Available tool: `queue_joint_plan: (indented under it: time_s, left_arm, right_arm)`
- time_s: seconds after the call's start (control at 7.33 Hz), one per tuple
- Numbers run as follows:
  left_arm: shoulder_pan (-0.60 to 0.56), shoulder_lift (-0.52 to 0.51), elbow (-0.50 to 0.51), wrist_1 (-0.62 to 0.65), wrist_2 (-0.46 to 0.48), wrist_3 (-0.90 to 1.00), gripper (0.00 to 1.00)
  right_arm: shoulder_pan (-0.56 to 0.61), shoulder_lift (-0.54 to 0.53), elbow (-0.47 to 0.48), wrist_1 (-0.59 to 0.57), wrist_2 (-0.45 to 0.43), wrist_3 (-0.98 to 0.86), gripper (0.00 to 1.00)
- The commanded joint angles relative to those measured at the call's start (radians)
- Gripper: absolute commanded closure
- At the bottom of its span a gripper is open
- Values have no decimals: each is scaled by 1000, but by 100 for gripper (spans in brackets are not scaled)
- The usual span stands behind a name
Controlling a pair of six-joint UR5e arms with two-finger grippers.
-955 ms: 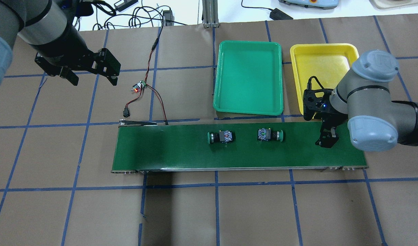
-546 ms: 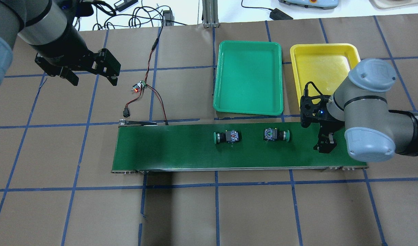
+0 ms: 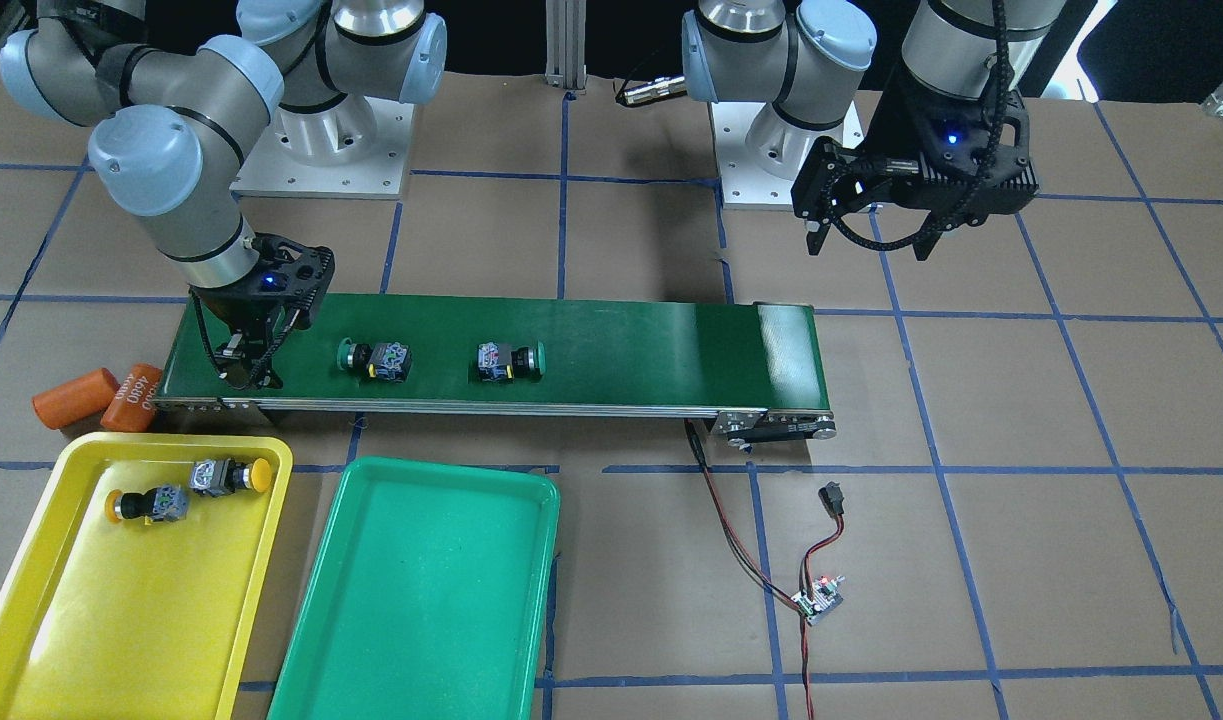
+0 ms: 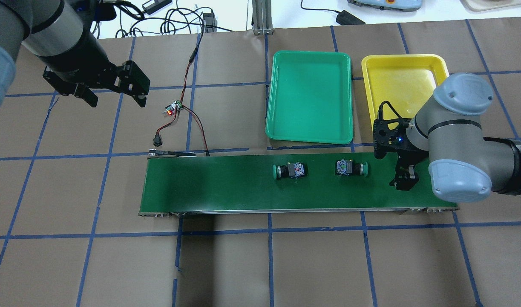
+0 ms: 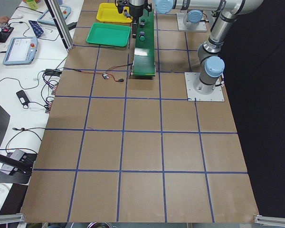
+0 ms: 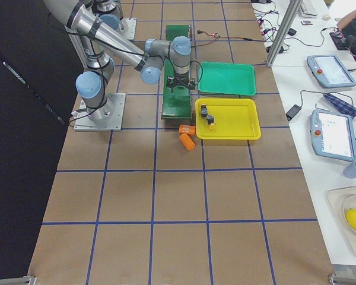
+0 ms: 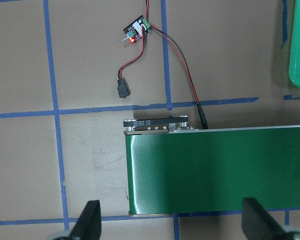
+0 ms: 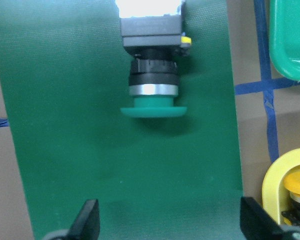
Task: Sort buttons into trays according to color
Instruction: 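Grasp the green-capped button at the belt end with the right gripper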
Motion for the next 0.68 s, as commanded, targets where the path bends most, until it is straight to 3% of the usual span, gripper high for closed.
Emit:
queue_joint_plan:
  time_s: [0.0,0.55]
  left_arm:
    - [0,1,0,0,0,1,0]
    - [0,1,0,0,0,-1,0]
  right_arm:
    - [0,2,0,-1,0,0,0]
    - [0,4,0,0,6,3,0]
